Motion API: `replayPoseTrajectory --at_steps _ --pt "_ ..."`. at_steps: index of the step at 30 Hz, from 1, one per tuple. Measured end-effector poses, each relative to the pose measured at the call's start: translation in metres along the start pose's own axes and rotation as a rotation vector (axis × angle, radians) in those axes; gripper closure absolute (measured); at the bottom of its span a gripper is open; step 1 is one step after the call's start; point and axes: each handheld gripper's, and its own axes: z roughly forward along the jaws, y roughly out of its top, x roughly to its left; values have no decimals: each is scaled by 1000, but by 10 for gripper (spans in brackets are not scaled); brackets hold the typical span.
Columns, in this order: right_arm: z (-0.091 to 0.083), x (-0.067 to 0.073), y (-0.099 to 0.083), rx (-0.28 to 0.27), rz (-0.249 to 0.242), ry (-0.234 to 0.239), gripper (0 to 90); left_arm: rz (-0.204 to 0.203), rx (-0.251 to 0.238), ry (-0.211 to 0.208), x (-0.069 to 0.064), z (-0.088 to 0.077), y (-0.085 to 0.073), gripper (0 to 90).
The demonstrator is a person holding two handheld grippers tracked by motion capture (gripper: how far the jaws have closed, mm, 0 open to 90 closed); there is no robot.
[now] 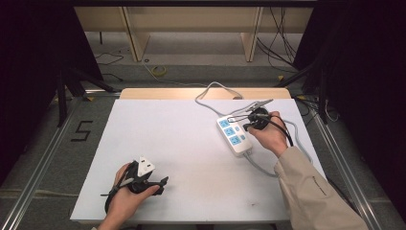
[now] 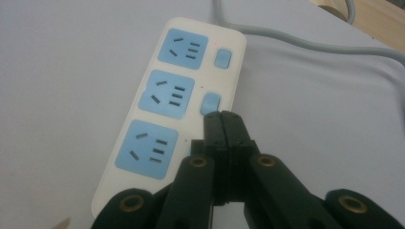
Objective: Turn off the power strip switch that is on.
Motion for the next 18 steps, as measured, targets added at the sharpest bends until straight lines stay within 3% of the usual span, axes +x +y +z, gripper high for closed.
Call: replayPoseTrajectory --at_steps 18 --pt "11 -2 11 13 16 -5 900 0 0 -1 0 0 0 192"
